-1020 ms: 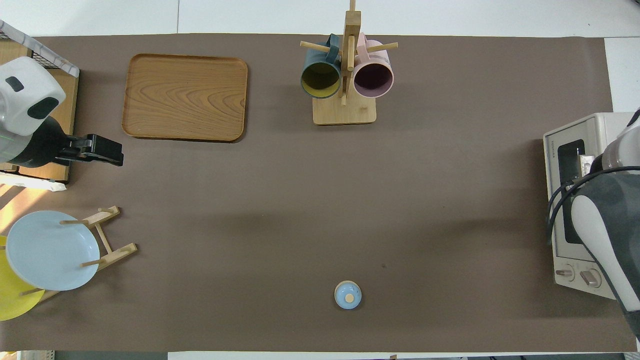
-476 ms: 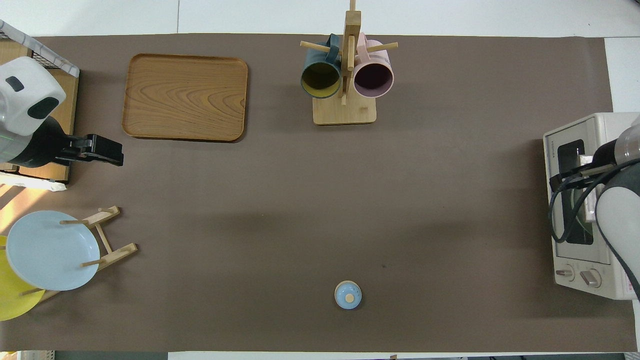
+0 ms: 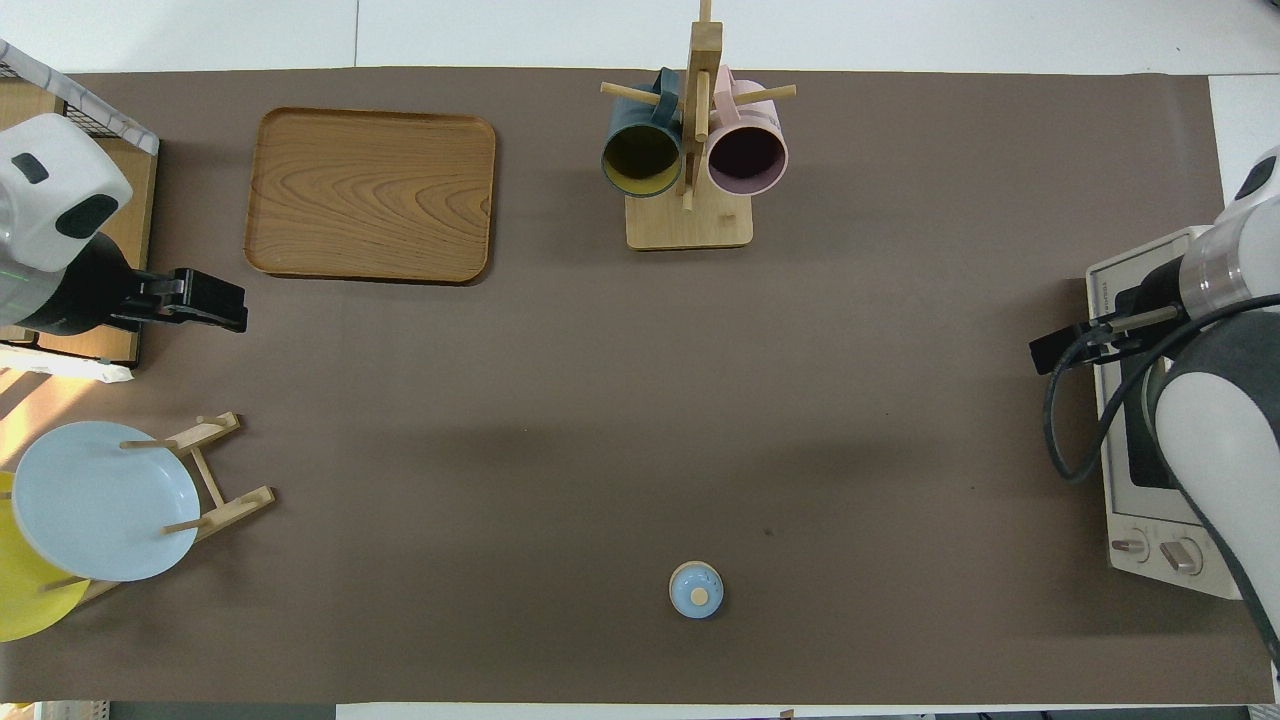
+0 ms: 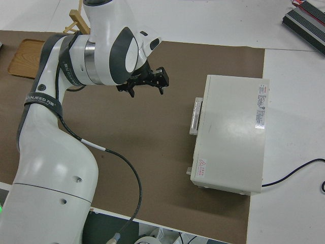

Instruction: Put corn in oven

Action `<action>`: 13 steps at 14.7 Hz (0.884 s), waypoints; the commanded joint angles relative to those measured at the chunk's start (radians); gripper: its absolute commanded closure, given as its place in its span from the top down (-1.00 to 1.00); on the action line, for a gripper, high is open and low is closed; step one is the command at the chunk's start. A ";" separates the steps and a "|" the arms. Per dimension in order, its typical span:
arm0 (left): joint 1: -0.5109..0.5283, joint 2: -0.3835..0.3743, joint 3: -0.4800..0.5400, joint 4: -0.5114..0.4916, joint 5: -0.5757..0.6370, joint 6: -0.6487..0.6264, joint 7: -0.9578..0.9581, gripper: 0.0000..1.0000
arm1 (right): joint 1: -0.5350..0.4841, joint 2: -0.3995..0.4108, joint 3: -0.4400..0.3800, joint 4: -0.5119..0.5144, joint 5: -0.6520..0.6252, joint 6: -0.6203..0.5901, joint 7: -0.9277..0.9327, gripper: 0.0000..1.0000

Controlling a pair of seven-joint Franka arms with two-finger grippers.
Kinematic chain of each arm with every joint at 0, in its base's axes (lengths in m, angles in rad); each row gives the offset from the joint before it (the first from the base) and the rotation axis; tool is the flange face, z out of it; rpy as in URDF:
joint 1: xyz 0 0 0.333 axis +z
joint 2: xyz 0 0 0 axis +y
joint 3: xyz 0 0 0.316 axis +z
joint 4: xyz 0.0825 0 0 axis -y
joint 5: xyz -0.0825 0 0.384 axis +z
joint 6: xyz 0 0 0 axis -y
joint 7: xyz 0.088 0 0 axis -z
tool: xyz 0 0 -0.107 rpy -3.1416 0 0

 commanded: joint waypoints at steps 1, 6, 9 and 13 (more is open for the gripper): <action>0.008 -0.018 -0.006 -0.015 0.019 0.004 -0.011 1.00 | 0.000 0.027 0.002 0.055 0.023 -0.041 0.056 1.00; 0.008 -0.018 -0.006 -0.015 0.019 0.004 -0.011 1.00 | 0.005 0.057 0.008 0.092 0.023 -0.059 0.071 1.00; 0.008 -0.018 -0.006 -0.015 0.019 0.004 -0.011 1.00 | 0.032 0.051 -0.003 0.097 0.020 -0.059 0.082 1.00; 0.008 -0.018 -0.006 -0.015 0.019 0.004 -0.011 1.00 | 0.036 0.053 -0.010 0.095 0.017 -0.059 0.093 1.00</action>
